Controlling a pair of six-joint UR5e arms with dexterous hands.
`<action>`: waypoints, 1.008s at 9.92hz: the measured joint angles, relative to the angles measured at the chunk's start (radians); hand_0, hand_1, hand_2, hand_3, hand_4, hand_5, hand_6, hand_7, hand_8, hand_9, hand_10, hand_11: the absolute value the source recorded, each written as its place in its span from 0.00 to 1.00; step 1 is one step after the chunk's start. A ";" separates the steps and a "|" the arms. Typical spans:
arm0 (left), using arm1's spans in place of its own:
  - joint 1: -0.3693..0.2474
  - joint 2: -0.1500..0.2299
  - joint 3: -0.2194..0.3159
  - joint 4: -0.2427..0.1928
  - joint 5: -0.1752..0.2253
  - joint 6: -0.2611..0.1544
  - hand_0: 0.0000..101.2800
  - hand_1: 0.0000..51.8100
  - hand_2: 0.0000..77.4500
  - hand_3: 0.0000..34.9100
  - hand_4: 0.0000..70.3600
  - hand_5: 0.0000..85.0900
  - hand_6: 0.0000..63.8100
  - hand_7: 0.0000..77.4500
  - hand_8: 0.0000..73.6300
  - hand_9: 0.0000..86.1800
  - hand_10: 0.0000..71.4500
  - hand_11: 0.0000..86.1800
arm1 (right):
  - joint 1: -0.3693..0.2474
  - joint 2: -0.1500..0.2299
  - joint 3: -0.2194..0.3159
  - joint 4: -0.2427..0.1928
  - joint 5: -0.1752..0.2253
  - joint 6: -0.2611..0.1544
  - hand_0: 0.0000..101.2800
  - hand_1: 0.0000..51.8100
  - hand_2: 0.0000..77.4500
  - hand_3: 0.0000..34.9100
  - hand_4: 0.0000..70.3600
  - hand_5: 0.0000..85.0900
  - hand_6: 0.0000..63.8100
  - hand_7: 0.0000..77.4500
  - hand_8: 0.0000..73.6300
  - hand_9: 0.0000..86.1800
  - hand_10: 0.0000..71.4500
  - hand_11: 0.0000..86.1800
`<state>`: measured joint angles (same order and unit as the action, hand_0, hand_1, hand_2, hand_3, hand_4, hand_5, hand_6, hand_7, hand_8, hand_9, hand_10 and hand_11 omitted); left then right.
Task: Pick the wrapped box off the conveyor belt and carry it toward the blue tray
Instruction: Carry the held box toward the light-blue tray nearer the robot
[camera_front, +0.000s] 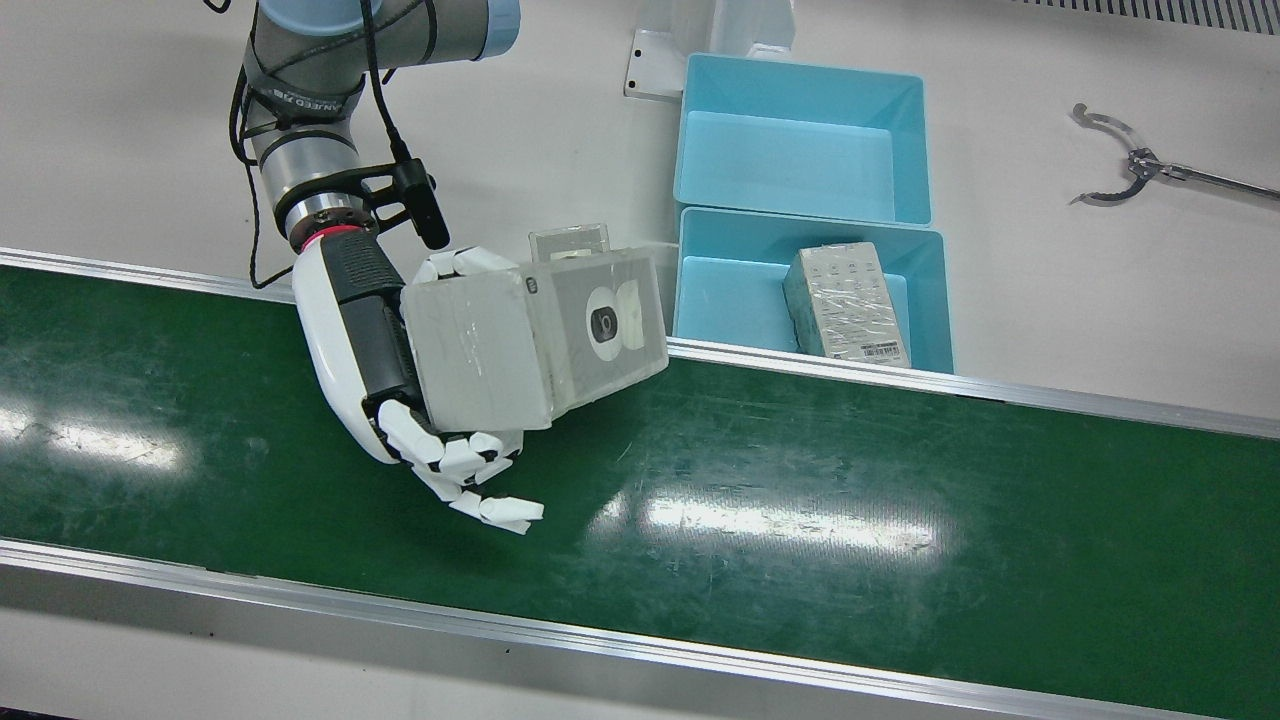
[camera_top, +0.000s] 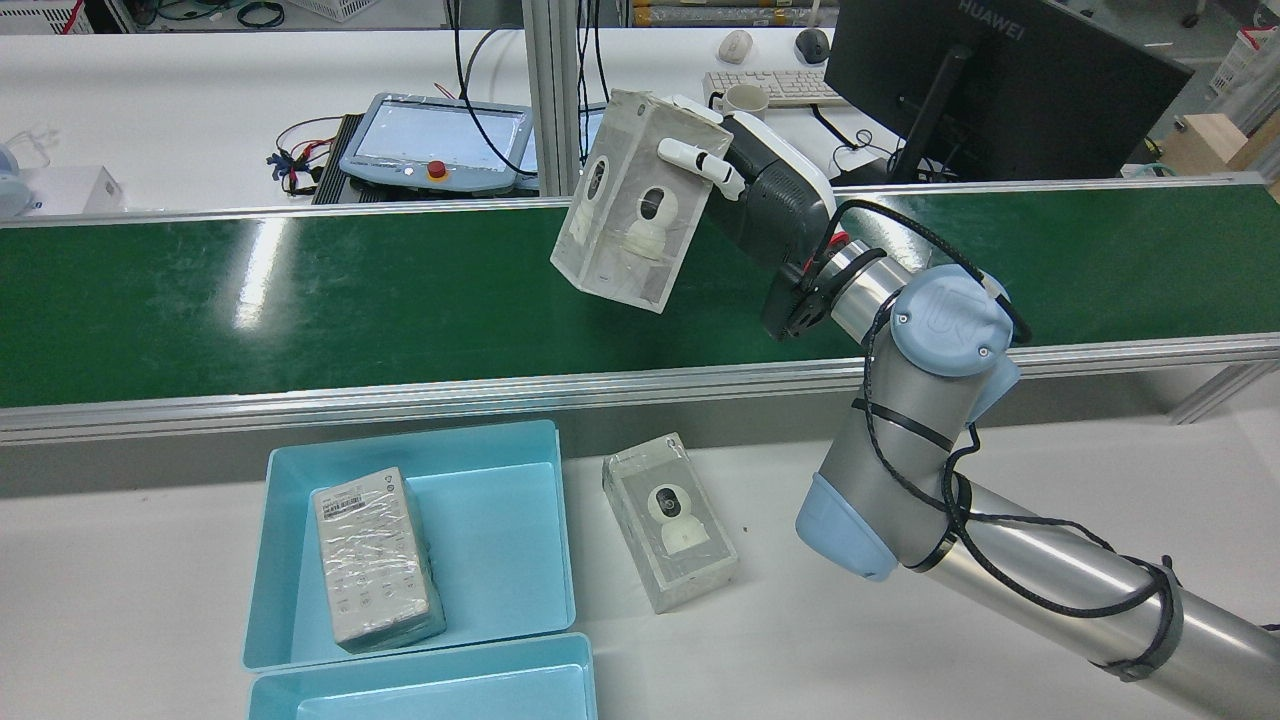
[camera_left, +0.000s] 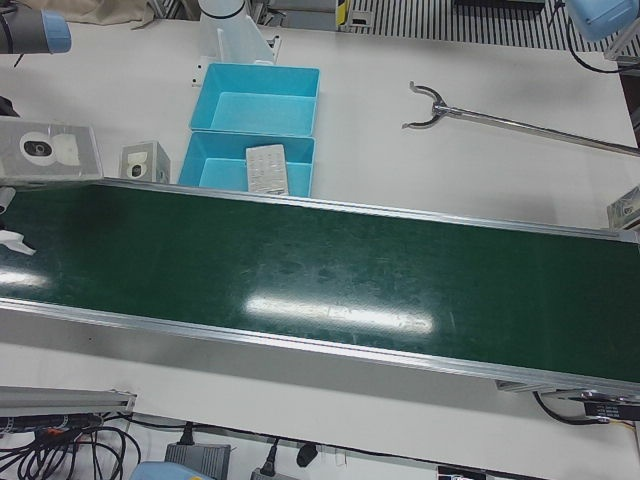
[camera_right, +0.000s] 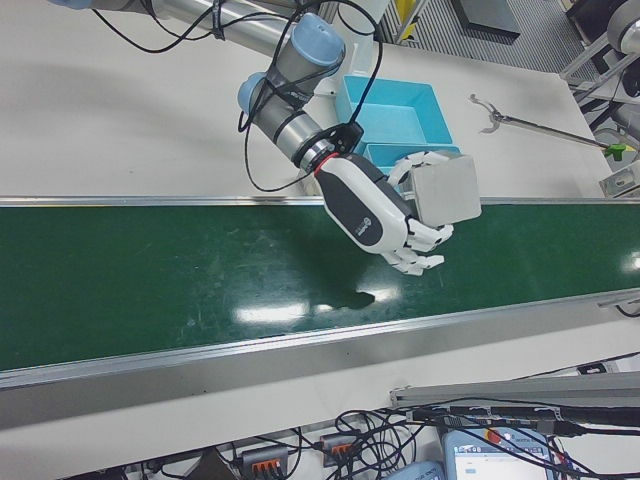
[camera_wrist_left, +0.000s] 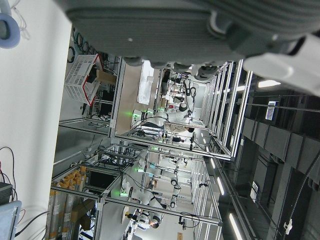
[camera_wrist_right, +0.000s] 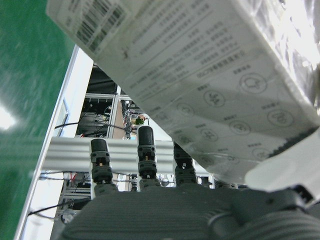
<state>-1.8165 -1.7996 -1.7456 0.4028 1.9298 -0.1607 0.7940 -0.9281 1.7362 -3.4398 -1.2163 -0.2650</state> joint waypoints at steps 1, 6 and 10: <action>0.000 0.000 0.000 0.000 0.000 0.000 0.00 0.00 0.01 0.00 0.01 0.01 0.00 0.01 0.00 0.00 0.01 0.00 | -0.023 0.000 0.043 0.007 0.011 -0.010 0.37 0.06 0.48 0.61 0.27 0.67 0.46 0.75 0.20 0.33 0.19 0.22; 0.000 0.000 0.000 0.000 0.000 0.000 0.00 0.00 0.01 0.00 0.01 0.01 0.01 0.01 0.01 0.00 0.01 0.00 | -0.267 -0.001 0.287 0.010 0.133 -0.154 0.40 0.04 0.51 0.33 0.27 0.72 0.44 0.88 0.17 0.30 0.16 0.20; 0.000 0.000 0.000 0.000 0.000 0.000 0.00 0.00 0.01 0.00 0.01 0.01 0.01 0.01 0.01 0.00 0.01 0.00 | -0.463 -0.003 0.402 0.010 0.174 -0.298 0.39 0.05 0.48 0.38 0.26 0.73 0.41 0.82 0.14 0.24 0.16 0.18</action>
<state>-1.8165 -1.7996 -1.7456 0.4028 1.9298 -0.1607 0.3310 -0.9315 2.1382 -3.4300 -1.0427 -0.5628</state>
